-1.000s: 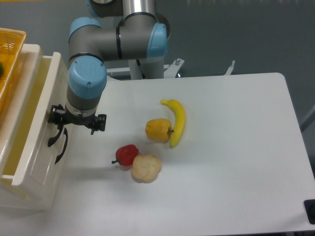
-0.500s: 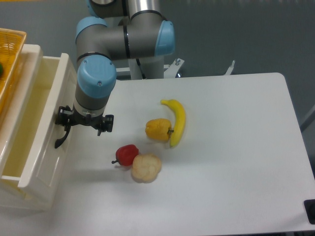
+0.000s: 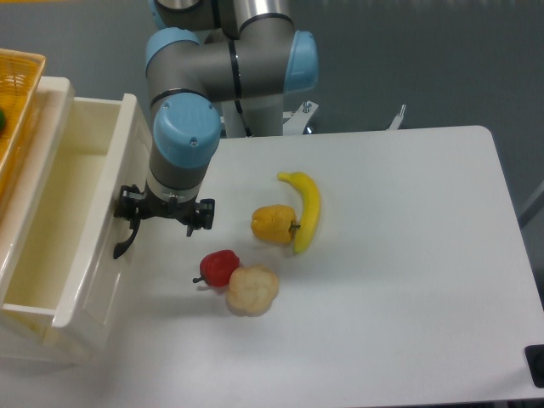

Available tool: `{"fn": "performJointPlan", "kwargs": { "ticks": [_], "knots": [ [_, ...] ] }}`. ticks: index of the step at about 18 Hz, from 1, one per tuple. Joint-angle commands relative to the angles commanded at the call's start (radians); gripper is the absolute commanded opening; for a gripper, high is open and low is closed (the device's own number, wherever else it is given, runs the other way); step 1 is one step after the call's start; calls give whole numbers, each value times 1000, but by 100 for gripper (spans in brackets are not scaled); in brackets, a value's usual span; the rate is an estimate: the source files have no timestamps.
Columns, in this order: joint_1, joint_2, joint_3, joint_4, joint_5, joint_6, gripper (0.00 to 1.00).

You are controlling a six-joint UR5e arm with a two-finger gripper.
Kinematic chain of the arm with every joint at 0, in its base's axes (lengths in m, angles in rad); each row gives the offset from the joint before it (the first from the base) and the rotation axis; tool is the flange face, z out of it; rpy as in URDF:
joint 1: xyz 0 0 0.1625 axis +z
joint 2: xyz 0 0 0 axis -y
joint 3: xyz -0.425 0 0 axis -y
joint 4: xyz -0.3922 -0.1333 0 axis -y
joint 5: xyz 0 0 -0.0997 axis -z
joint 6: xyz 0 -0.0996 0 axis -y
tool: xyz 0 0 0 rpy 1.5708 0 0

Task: Slide open the top white drawer
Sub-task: 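Pull the upper drawer outward by its handle with the gripper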

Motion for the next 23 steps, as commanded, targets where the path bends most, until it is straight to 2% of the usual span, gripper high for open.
{"fn": "performJointPlan", "kwargs": {
  "ticks": [18,23],
  "knots": [
    [52,2,14,-2,0,3,100],
    [71,5,12,-8,2,58,100]
  ]
}}
